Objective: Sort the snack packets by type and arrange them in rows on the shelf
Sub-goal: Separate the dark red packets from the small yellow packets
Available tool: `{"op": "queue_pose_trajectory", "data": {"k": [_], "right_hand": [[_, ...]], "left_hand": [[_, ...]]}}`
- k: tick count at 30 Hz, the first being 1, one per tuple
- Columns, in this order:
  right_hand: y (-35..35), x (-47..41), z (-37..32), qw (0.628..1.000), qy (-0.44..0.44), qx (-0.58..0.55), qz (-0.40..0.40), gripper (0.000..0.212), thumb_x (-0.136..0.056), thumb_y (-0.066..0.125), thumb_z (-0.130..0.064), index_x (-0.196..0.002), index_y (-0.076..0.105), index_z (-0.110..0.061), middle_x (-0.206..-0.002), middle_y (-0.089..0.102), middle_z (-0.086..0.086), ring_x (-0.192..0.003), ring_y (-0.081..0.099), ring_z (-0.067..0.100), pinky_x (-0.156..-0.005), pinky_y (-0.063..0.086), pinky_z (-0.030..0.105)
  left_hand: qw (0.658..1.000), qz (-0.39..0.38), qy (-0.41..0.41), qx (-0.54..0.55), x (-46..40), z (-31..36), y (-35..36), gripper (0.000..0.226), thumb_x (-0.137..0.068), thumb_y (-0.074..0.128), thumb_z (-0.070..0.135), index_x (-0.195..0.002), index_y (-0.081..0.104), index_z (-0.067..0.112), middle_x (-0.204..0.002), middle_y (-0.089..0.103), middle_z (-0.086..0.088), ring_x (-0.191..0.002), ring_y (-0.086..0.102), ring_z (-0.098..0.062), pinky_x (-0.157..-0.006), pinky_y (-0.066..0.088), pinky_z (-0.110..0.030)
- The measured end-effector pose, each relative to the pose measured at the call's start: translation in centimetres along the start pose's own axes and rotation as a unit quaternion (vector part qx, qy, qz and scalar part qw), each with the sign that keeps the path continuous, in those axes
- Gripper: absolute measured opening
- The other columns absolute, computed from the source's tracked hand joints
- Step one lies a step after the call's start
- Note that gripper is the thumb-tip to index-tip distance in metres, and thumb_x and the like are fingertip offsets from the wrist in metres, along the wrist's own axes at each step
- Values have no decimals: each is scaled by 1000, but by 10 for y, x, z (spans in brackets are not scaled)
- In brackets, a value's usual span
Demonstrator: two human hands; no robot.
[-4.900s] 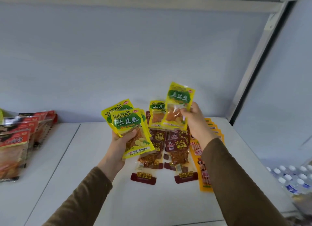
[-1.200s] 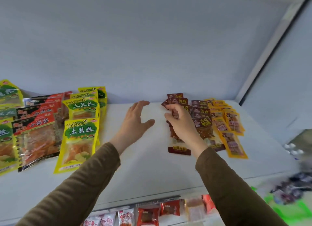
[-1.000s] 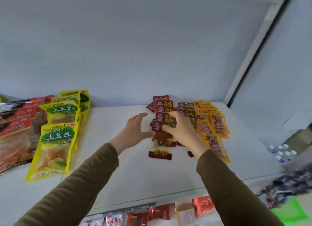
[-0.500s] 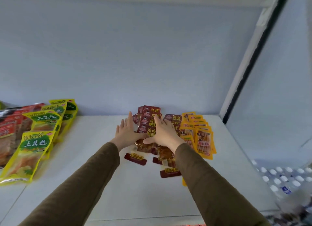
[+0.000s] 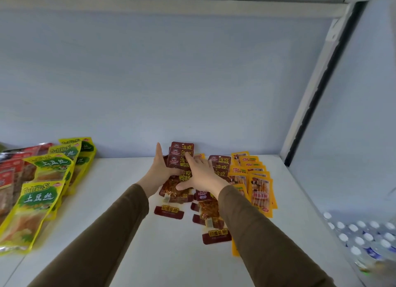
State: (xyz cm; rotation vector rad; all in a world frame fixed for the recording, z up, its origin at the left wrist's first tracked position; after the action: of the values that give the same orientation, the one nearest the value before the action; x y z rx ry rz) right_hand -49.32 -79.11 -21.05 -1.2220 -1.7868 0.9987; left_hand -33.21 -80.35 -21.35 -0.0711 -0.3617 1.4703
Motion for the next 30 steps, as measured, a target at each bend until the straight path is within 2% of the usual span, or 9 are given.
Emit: {"op": "queue_pose_trajectory", "data": {"k": [2,7,10,14,17,22,25,27,30], "right_hand": [[3,-1,-4,1000,-11,-11,3,122,-77,76,-61,-161,-7,-26,-168,11,13,-154,4,37,-123,-2,57],[12,2,-12,996,-35,-76,18,119,-83,77,-48,-160,-13,-31,-170,4,6,-155,-4,38,-125,5,56],[15,7,-14,991,-51,-113,51,116,-86,76,-43,-159,-15,-34,-169,6,2,-155,1,34,-124,11,55],[15,9,-16,980,-64,-178,61,112,-89,75,-32,-158,-13,-40,-168,9,-3,-154,7,27,-124,18,55],[7,10,-11,935,-64,-346,39,100,-95,68,-19,-158,-5,-45,-167,16,-5,-150,27,20,-118,34,48],[-2,3,-9,886,24,-440,142,63,-103,53,-34,-158,22,-31,-162,31,-2,-129,39,8,-103,34,29],[8,-2,-22,895,38,-430,112,72,-96,59,-52,-156,25,-30,-156,39,0,-131,45,13,-102,40,33],[14,-6,-34,909,38,-393,136,74,-92,58,-61,-153,29,-30,-152,44,0,-135,47,19,-104,43,36],[17,-11,-51,923,53,-337,177,70,-90,52,-70,-144,41,-28,-143,53,-4,-125,55,16,-92,45,30]], "left_hand": [[998,3,-23,63,-1,-5,-4,132,-80,85,3,-160,-15,37,-118,62,-3,-100,70,-22,-72,61,-35],[986,-12,-35,166,0,-14,-14,105,-79,84,2,-157,19,29,-124,66,-13,-109,70,-33,-95,57,-56],[989,-38,16,144,7,-17,-14,91,-70,90,18,-145,39,26,-125,69,-7,-106,73,-22,-90,61,-45],[992,-35,70,101,9,-16,-13,84,-80,87,15,-143,34,33,-123,67,2,-105,71,-10,-80,61,-29],[989,-7,60,138,11,-21,-16,81,-82,84,12,-144,36,32,-123,69,-2,-106,72,-18,-87,61,-38],[980,13,24,197,18,-28,-29,80,-83,83,13,-145,36,32,-122,69,-1,-102,74,-18,-76,61,-32],[981,11,28,194,23,-28,-41,82,-83,84,14,-146,36,32,-116,72,3,-98,75,-15,-71,61,-28],[979,14,33,201,27,-28,-50,82,-82,83,10,-146,37,31,-107,75,6,-95,76,-14,-67,61,-27],[973,21,45,227,32,-29,-70,83,-80,82,0,-146,39,26,-107,77,0,-97,76,-21,-69,62,-31]]}}
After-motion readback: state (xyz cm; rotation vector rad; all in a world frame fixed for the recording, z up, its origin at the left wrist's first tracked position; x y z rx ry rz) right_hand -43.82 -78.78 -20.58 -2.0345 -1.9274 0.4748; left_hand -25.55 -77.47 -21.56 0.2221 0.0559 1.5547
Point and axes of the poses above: each hand's wrist, its own x-axis away from the middle knuckle, its own y-axis out of the palm, z = x × y, the point moved 1 cm from there along -x, towards the middle knuckle
